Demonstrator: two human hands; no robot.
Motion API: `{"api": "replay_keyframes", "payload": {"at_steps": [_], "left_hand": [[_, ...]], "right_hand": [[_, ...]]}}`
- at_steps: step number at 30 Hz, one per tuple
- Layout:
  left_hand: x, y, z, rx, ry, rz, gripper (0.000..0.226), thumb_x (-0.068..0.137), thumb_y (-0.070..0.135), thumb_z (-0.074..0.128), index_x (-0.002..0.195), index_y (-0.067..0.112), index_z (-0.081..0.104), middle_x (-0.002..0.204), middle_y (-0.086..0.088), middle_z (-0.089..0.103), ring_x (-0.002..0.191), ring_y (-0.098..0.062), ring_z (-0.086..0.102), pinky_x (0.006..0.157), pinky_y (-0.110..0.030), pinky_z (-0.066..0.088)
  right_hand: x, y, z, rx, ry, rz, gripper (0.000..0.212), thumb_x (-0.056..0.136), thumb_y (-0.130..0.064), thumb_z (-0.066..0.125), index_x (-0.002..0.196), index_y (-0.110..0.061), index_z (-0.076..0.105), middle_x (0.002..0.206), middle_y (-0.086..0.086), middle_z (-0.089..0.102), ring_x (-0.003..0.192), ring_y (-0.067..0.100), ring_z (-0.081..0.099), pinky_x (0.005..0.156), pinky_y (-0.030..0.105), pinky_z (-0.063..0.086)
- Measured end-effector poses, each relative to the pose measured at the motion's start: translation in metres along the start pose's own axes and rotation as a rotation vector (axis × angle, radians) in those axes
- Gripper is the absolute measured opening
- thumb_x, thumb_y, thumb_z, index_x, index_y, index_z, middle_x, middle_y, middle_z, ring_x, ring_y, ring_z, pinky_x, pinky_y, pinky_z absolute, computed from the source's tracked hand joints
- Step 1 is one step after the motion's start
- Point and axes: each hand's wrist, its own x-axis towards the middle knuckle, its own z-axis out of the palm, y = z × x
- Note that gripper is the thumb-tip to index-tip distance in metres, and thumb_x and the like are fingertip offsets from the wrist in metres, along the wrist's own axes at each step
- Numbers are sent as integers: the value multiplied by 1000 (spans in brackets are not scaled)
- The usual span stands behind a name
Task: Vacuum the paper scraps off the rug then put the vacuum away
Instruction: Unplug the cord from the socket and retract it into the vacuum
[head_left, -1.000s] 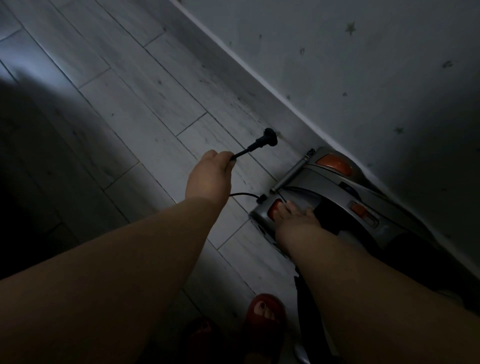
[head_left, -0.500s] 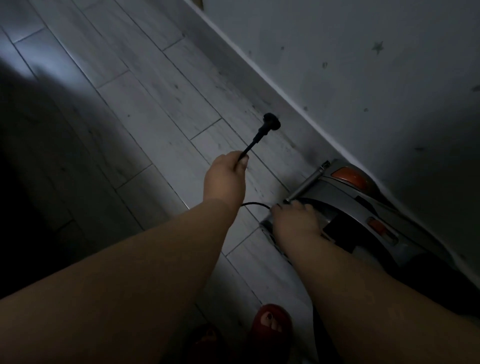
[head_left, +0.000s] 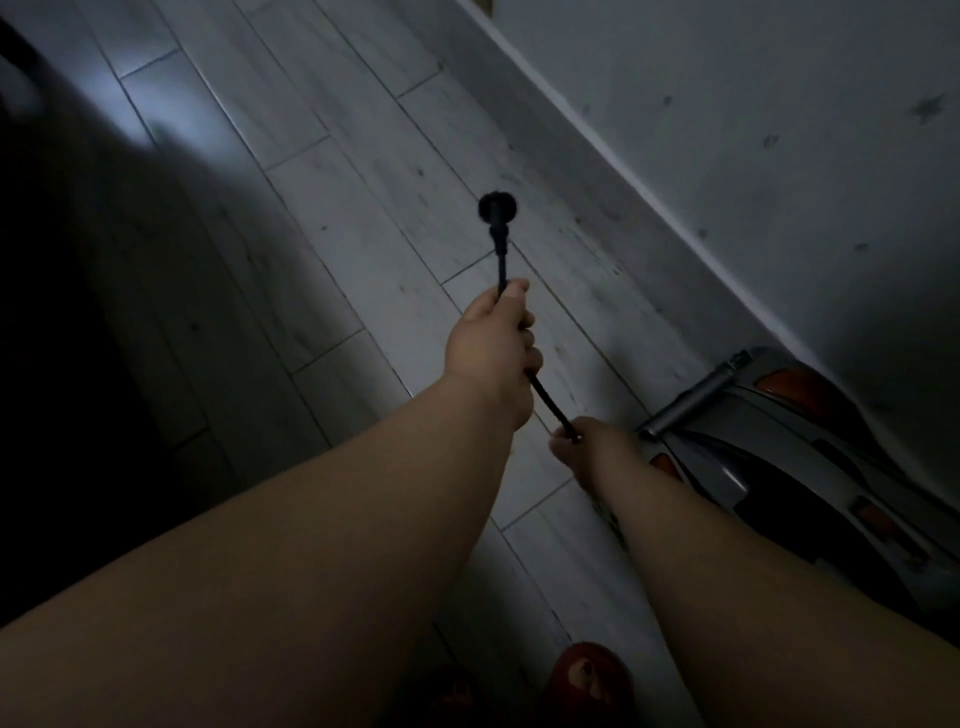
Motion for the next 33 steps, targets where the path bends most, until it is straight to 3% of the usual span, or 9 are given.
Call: {"api": "replay_keyframes", "payload": {"at_steps": [4, 9, 13, 17, 20, 23, 28, 31, 33], "left_hand": [[12, 6, -18, -235, 85, -97, 19, 99, 13, 45, 114, 9, 56, 65, 2, 39, 46, -5, 26, 35, -14, 25], [22, 11, -43, -384, 197, -156, 27, 101, 13, 38, 124, 7, 52, 69, -1, 42, 52, -6, 35, 35, -14, 32], [23, 11, -52, -499, 248, -160, 34, 100, 4, 36, 134, 1, 43, 69, -6, 42, 55, -13, 42, 44, -19, 45], [23, 9, -59, -531, 231, -185, 33, 101, 3, 35, 132, 12, 43, 67, -7, 39, 59, -19, 43, 66, -28, 49], [23, 4, -62, -400, 229, -195, 15, 102, 8, 35, 112, 10, 46, 67, -5, 41, 58, -18, 47, 52, -26, 47], [21, -3, -67, -248, 242, -180, 19, 102, 16, 37, 111, 9, 52, 69, -3, 48, 66, -17, 57, 59, -28, 49], [11, -9, -71, -4, 170, -139, 23, 101, 14, 40, 110, 20, 60, 76, 2, 57, 83, -14, 63, 83, -36, 46], [9, -15, -62, 205, 132, -122, 26, 99, 12, 43, 94, 27, 64, 99, 5, 60, 109, -12, 56, 98, -49, 31], [8, -20, -51, 321, 105, -89, 28, 99, 10, 42, 88, 25, 63, 101, 10, 59, 108, -12, 49, 99, -46, 29]], "right_hand": [[12, 7, -2, 82, -10, 73, 38, 101, -30, 51, 126, -4, 60, 121, 20, 63, 109, 32, 59, 78, 27, 43], [20, 9, -24, 160, 193, 36, 35, 100, -29, 50, 109, 2, 65, 112, 22, 65, 103, 33, 61, 87, 34, 49], [23, -31, -57, 279, 309, -160, 20, 99, -22, 48, 105, -22, 66, 113, 16, 67, 102, 34, 62, 89, 38, 51], [18, -77, -80, 419, 321, -316, 28, 98, -14, 45, 100, -32, 66, 111, 12, 67, 91, 27, 63, 89, 43, 52], [14, -70, -75, 270, 248, -351, 32, 99, -9, 43, 109, -27, 68, 120, 8, 64, 107, 27, 60, 99, 42, 50], [14, -46, -66, 80, 167, -357, 42, 101, -3, 39, 130, -24, 60, 131, 5, 57, 116, 23, 55, 102, 31, 44], [8, -4, -72, -139, -65, -167, 83, 97, 6, 39, 154, -38, -2, 147, -2, 47, 118, 21, 54, 93, 28, 46], [5, 24, -72, -187, -58, -119, 72, 97, 4, 39, 156, -24, 8, 153, 6, 39, 134, 26, 43, 111, 35, 36], [-1, 43, -71, -194, -2, -89, 63, 97, 3, 38, 154, -17, 21, 151, 11, 41, 134, 27, 43, 112, 35, 34]]}}
